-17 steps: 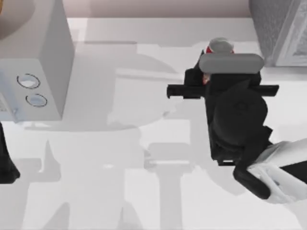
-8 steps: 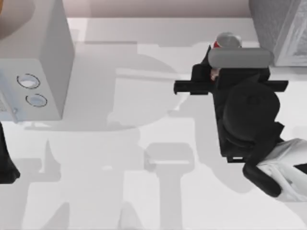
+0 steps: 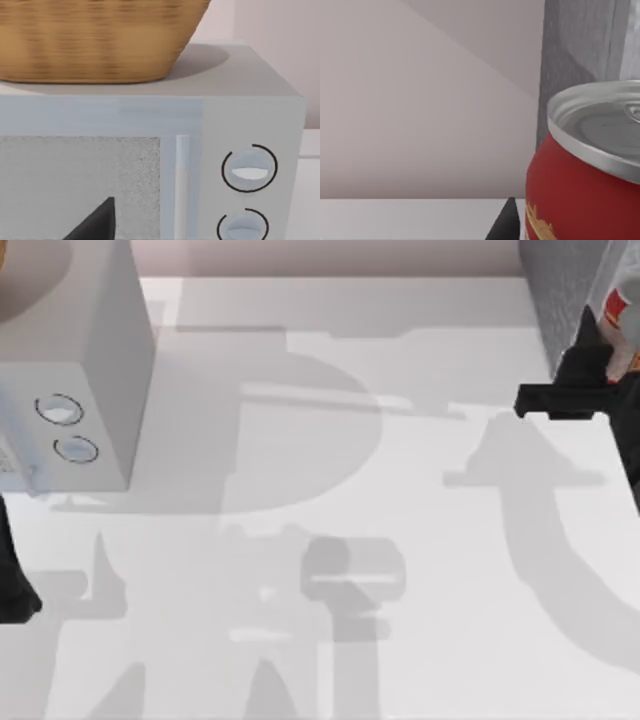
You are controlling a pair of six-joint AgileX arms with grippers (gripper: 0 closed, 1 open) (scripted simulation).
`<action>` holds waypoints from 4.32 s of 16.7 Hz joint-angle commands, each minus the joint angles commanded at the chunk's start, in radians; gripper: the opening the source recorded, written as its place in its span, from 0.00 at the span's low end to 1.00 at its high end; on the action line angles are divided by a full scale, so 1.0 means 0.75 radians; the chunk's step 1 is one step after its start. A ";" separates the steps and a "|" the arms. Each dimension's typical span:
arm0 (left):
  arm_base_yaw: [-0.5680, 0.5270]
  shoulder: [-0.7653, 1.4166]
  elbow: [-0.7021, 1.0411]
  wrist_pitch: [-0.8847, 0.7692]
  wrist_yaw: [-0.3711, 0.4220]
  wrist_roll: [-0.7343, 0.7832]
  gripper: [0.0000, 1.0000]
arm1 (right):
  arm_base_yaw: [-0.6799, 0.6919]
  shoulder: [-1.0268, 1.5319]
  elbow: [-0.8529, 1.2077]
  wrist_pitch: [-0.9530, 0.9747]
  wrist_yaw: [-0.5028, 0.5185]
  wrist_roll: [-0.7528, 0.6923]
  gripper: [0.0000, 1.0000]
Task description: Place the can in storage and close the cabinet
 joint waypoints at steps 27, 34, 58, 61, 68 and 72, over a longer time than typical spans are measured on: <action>0.000 0.000 0.000 0.000 0.000 0.000 1.00 | -0.727 -1.643 -0.581 -1.009 -0.711 -0.022 0.00; 0.000 0.000 0.000 0.000 0.000 0.000 1.00 | -0.693 -1.373 -0.162 -1.074 -0.661 -0.034 0.00; 0.000 0.000 0.000 0.000 0.000 0.000 1.00 | -0.493 -0.067 1.471 -1.520 -0.500 -0.001 0.00; 0.000 0.000 0.000 0.000 0.000 0.000 1.00 | -0.477 0.036 1.604 -1.554 -0.486 0.001 0.00; 0.000 0.000 0.000 0.000 0.000 0.000 1.00 | -0.467 0.099 1.676 -1.577 -0.480 0.004 0.00; 0.000 0.000 0.000 0.000 0.000 0.000 1.00 | -0.477 0.099 1.683 -1.574 -0.477 0.005 0.00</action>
